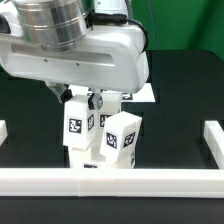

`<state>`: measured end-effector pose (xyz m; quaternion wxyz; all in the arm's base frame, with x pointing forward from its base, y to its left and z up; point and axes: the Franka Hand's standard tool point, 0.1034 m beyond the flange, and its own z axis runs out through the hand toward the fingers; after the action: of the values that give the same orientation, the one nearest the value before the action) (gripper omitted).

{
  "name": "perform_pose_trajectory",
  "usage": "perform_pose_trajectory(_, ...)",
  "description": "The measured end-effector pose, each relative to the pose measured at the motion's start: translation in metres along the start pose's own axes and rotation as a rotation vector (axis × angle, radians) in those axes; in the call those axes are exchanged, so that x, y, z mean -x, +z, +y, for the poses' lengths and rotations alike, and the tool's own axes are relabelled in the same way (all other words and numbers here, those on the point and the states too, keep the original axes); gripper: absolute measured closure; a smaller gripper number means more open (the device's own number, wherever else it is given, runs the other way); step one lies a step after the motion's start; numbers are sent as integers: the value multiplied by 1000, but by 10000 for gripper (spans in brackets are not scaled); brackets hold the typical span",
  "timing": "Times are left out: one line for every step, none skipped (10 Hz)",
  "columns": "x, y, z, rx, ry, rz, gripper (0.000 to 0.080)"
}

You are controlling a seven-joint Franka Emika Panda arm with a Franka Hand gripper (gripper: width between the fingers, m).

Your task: Assemble stool

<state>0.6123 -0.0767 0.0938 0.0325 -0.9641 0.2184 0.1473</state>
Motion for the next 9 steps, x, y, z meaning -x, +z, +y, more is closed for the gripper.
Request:
perform_pose_trajectory(0,0,0,0,16,0,459)
perform_pose_trajectory(0,0,0,0,15,0,459)
perform_pose_trajectory(0,0,0,0,32,0,459)
perform_pose_trajectory(0,0,0,0,110,0,459)
perform_pose_trajectory(0,0,0,0,186,0,459)
perform_pose_trajectory(0,0,0,0,224,0,459)
perform_pose_trajectory(0,0,-1,-1,309,0,459)
perform_pose_trajectory(0,0,-1,-1,383,0,459)
perform_pose_trajectory(0,0,-1,-1,464,0,459)
